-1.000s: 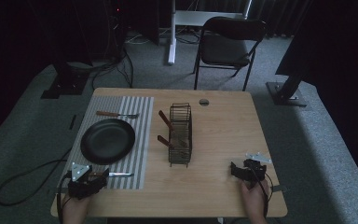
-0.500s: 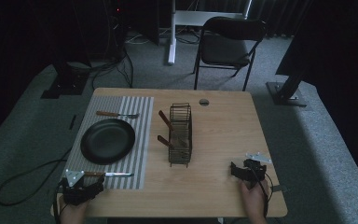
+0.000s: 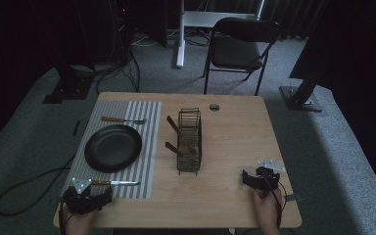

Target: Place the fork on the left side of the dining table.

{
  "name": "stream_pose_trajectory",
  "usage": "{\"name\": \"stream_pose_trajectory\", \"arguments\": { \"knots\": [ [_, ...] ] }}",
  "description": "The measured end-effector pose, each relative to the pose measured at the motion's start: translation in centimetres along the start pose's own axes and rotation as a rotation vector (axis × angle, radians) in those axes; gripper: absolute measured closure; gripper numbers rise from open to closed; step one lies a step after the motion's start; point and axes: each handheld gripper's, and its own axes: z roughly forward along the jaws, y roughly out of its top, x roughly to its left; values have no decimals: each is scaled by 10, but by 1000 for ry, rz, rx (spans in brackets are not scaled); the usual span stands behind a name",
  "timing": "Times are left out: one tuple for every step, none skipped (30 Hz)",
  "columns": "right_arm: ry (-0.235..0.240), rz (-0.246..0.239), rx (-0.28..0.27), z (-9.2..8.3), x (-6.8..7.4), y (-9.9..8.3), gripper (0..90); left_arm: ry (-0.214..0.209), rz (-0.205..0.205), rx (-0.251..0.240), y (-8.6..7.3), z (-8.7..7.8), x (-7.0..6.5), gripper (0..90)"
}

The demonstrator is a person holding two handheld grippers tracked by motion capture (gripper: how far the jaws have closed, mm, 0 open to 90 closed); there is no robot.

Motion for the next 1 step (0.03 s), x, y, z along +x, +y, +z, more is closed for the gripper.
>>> {"name": "stream_pose_trajectory", "arguments": {
  "knots": [
    [0,0,0,0,0,0,139,-4,-5,3,0,1,0,0]
  ]
}}
